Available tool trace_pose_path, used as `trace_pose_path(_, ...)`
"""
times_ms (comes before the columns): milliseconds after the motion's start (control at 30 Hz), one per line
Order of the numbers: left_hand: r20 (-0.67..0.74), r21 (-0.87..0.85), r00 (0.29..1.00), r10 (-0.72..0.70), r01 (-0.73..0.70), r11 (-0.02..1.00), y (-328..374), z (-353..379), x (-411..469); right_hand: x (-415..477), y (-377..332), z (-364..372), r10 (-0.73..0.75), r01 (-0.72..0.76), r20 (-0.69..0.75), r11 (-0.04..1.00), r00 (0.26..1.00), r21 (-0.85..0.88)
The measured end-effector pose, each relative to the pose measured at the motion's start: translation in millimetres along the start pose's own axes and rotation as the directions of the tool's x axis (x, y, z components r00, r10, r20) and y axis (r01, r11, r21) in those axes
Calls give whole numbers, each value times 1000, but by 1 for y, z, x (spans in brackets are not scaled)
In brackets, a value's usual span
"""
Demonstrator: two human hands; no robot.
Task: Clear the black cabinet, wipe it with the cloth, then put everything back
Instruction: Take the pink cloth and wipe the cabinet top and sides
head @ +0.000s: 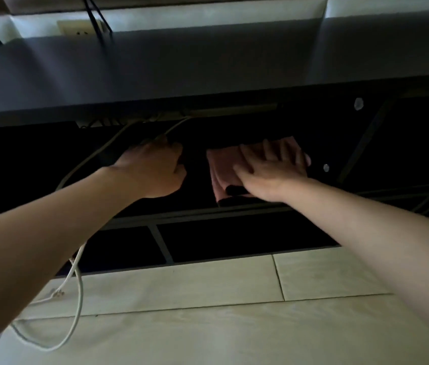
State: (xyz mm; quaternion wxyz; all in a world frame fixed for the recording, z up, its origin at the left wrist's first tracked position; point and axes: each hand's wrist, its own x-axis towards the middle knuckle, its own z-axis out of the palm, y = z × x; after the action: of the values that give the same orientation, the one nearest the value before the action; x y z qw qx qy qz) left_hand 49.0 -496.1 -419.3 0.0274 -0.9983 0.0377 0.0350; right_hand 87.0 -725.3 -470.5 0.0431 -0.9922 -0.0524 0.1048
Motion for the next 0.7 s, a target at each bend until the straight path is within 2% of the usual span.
trace_pose_path(200,134,49,988,-80,74,996,-32,28,21,63,-5,-7,24,-23,-32,999,999,39)
trace_pose_path(300,206,-47,974,-92,104,994,-39,42,25,98,-6,-8,17,-13,-40,997,999,79)
trace_pose_path(467,179,-68,980,-83,96,993,-43,59,28,152,-8,-10,3,6,-73,993,997,115)
trace_pose_path(533,150,-47,985,-86,94,994,-43,62,28,171,-12,-12,-49,57,-81,993,995,103)
trace_pose_path(600,129,-39,988,-83,89,995,-42,63,28,182,-15,-13,-100,112,-76,976,992,184)
trace_pose_path(700,128,-43,989,-74,80,996,-40,60,27,179,-14,-12,-58,70,-85,987,995,145)
